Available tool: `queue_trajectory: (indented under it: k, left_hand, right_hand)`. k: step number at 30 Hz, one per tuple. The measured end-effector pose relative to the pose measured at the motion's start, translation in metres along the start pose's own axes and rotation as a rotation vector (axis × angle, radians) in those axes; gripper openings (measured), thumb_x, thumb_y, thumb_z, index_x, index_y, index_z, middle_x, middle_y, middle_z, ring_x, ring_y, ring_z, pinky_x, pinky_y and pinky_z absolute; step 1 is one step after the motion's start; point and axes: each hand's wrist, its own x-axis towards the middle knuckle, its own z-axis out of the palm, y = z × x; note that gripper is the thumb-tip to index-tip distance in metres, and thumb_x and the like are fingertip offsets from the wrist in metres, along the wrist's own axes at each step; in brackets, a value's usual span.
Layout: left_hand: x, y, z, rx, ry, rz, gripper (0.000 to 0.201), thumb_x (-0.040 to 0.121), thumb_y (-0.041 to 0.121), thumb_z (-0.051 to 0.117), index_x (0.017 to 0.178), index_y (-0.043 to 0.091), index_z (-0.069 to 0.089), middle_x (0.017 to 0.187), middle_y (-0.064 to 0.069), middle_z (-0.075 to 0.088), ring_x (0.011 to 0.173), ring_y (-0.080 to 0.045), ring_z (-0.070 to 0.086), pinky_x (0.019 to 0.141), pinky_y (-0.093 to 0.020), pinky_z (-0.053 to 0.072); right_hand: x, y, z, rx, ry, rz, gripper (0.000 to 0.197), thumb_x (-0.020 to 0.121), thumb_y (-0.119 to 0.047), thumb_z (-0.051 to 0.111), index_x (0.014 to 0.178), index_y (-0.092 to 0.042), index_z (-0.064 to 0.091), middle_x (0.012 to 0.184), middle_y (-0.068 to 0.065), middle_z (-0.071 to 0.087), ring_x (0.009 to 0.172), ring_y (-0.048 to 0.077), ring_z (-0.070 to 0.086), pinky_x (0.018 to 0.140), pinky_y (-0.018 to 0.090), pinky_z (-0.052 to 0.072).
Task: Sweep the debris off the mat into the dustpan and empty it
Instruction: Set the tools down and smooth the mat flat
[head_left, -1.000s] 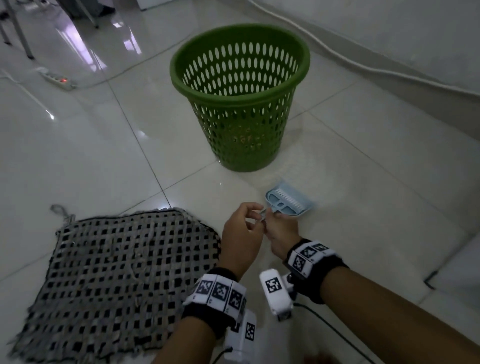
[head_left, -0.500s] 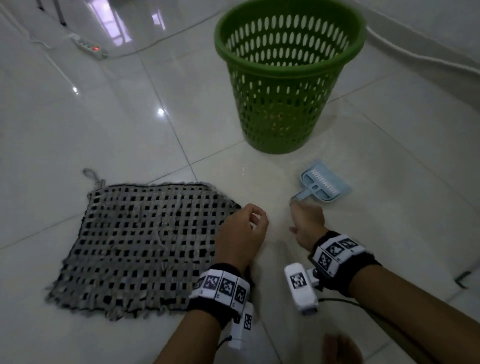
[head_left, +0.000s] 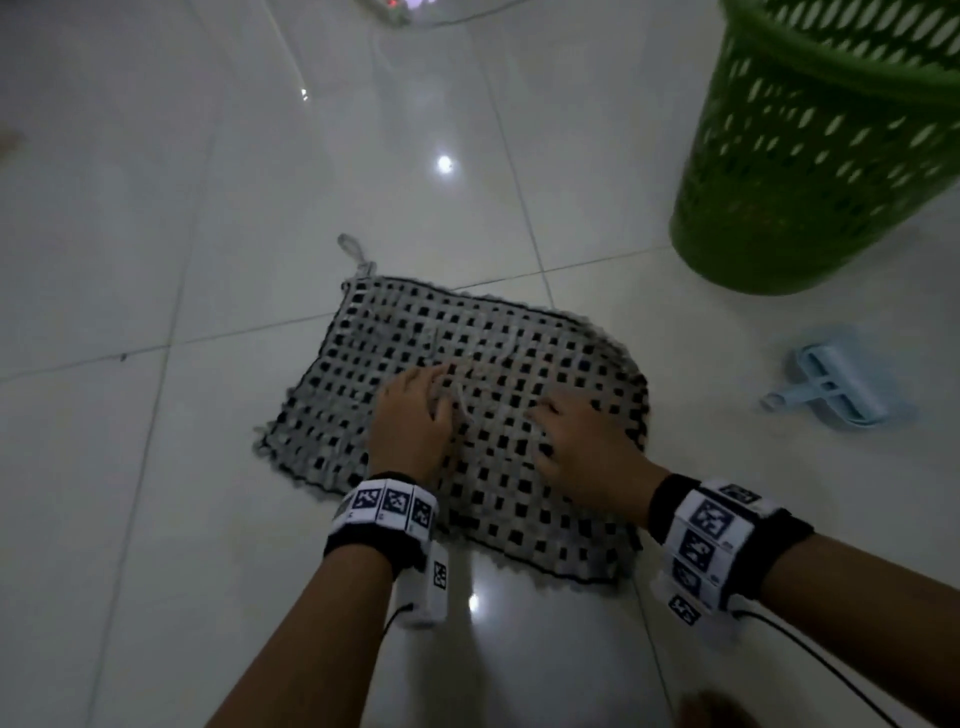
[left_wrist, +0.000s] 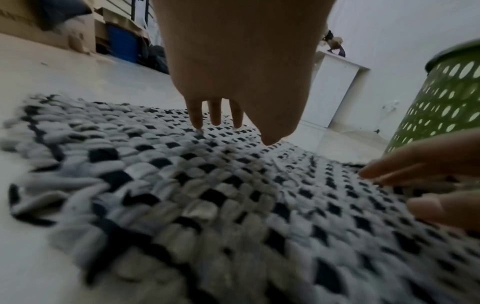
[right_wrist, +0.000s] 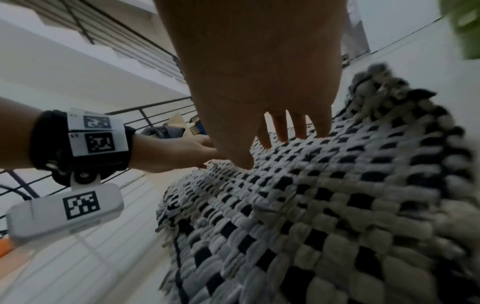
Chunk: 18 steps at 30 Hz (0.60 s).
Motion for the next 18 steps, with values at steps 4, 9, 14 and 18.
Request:
queue_trajectory:
  k: [4, 9, 14, 18]
  left_hand:
    - [0.006, -0.033, 0.004, 0.226, -0.122, -0.035, 0.056, 0.101, 0.05, 0.041, 0.155, 0.043, 0.026, 0.168, 0.0, 0.01, 0.153, -0.029, 0.008, 0.121, -0.055, 0.017]
    - [-0.003, -0.04, 0.015, 0.246, -0.163, -0.054, 0.061, 0.1, 0.062, 0.026, 0.156, 0.049, 0.006, 0.167, 0.009, -0.012, 0.154, -0.025, -0.013, 0.118, -0.065, 0.004]
    - [-0.017, -0.048, 0.024, 0.235, -0.074, -0.144, 0.058, 0.102, 0.06, 0.022, 0.156, 0.049, 0.005, 0.167, 0.01, -0.012, 0.154, -0.024, -0.013, 0.117, -0.068, 0.006]
    - [-0.03, -0.059, 0.021, 0.206, -0.02, -0.26, 0.056, 0.102, 0.059, 0.02, 0.155, 0.051, 0.003, 0.167, 0.01, -0.012, 0.154, -0.023, -0.014, 0.118, -0.067, 0.004]
  right_hand:
    - [0.021, -0.012, 0.017, -0.159, -0.053, 0.057, 0.065, 0.1, -0.045, 0.048, 0.154, -0.014, 0.031, 0.162, 0.014, 0.02, 0.151, 0.033, 0.015, 0.124, 0.049, 0.016]
    - [0.031, -0.008, 0.032, -0.135, -0.158, 0.177, 0.074, 0.101, -0.061, 0.032, 0.161, -0.025, 0.008, 0.168, 0.008, -0.007, 0.155, 0.028, -0.012, 0.124, 0.057, 0.002]
    - [0.04, -0.004, 0.037, -0.162, -0.169, 0.108, 0.075, 0.1, -0.063, 0.031, 0.161, -0.027, 0.008, 0.169, 0.005, -0.008, 0.155, 0.027, -0.015, 0.124, 0.057, 0.0]
    - [0.061, -0.01, 0.034, -0.193, -0.206, 0.0, 0.075, 0.099, -0.063, 0.034, 0.161, -0.027, 0.01, 0.169, 0.004, -0.007, 0.155, 0.026, -0.014, 0.124, 0.058, 0.004]
